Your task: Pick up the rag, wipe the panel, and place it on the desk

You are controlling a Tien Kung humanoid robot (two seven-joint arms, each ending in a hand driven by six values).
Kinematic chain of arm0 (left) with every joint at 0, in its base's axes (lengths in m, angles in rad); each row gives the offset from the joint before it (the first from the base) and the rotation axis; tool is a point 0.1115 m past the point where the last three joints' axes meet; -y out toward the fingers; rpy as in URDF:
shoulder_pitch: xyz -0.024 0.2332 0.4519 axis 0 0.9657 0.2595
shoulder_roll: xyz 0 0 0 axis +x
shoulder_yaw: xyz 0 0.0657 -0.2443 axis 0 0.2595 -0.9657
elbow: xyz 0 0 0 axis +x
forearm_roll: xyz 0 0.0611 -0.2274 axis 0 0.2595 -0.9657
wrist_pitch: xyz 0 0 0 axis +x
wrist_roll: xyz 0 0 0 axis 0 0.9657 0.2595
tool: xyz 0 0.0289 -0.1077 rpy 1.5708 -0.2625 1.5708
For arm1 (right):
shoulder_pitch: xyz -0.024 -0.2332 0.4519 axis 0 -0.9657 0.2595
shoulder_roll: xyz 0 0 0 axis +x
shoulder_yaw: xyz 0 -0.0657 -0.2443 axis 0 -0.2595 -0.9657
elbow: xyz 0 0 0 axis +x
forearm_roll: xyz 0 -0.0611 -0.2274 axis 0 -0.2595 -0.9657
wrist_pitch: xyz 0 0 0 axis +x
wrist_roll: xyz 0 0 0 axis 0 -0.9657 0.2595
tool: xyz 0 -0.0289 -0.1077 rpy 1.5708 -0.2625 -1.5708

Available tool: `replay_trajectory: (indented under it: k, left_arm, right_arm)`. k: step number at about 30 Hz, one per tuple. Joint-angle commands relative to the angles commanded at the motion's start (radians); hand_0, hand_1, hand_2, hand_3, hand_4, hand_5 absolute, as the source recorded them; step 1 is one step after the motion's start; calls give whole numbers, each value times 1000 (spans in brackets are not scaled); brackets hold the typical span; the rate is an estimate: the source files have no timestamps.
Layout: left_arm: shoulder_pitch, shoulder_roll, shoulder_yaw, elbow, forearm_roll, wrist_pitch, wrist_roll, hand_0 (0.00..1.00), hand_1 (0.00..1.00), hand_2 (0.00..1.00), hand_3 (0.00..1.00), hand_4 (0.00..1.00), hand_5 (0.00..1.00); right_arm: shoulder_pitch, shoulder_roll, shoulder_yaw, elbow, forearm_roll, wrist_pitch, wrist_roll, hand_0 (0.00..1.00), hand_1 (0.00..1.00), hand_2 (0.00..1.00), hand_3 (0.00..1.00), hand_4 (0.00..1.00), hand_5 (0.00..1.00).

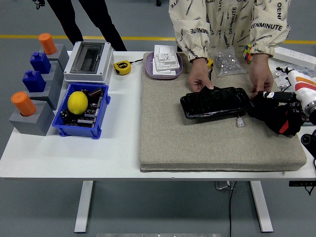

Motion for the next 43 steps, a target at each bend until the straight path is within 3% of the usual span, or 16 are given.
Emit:
replay_trajectory:
  k: [13, 43]
  left_arm:
    - [-3, -3, -3, 0, -2, 0, 0, 640, 689, 722, 566, 593, 465]
    - [0, -4, 1, 0, -3, 0, 1, 640, 689, 722, 566, 593, 465]
  right_arm:
    - [6, -5, 9, -1, 12, -47, 50, 777, 737, 821, 815, 998, 566]
    - [6, -5, 7, -5, 11, -63, 56, 742, 703, 782, 753, 998, 532]
